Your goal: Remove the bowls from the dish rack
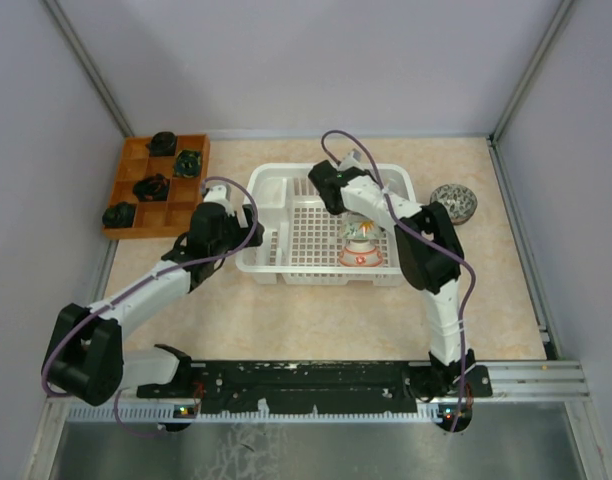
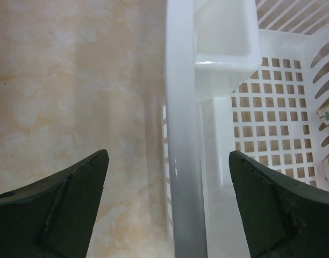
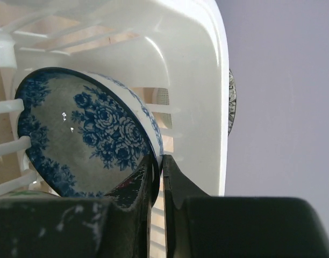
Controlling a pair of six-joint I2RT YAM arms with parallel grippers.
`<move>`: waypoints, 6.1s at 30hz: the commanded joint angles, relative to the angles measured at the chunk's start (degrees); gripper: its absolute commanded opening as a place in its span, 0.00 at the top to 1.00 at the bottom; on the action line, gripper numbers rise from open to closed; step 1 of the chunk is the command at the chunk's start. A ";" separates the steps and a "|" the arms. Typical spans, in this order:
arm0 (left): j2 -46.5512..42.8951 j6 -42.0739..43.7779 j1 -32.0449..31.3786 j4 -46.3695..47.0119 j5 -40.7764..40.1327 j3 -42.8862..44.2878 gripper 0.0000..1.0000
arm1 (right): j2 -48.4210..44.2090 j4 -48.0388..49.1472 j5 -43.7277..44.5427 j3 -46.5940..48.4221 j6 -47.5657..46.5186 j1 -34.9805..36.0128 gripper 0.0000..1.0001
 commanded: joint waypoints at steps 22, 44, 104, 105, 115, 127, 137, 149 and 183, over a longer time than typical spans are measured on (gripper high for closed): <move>2.56 -0.19 0.43 -0.86 1.19 -0.57 0.01 | -13.59 6.29 3.57 1.00 0.45 -0.20 1.00; 1.86 -0.37 0.52 -1.00 2.10 -0.28 0.01 | -26.50 12.91 -33.42 -1.79 1.77 -10.61 1.00; -0.34 -1.39 0.53 0.03 6.84 -0.60 0.01 | -22.00 10.93 -55.50 -9.09 9.16 -46.84 1.00; -0.21 -1.35 0.56 0.08 6.94 -0.60 0.01 | -21.90 11.19 -55.57 -9.25 9.16 -47.01 1.00; 0.07 -1.32 0.58 0.24 6.75 -0.65 0.01 | -21.07 11.69 -55.21 -9.39 9.07 -47.42 1.00; -0.07 -1.31 0.54 0.16 6.76 -0.75 0.01 | -19.44 11.35 -55.13 -8.71 9.16 -47.49 1.00; 0.08 -1.42 0.55 0.27 6.86 -0.72 0.01 | -19.23 11.16 -54.87 -8.67 9.24 -47.49 0.92; -0.10 -1.39 0.55 0.02 6.64 -0.76 0.01 | -20.70 10.62 -56.45 -7.29 9.94 -47.51 0.67; 0.18 -1.55 0.53 0.20 7.19 -0.67 0.01 | -30.03 10.96 -55.72 -14.85 8.88 -47.51 0.66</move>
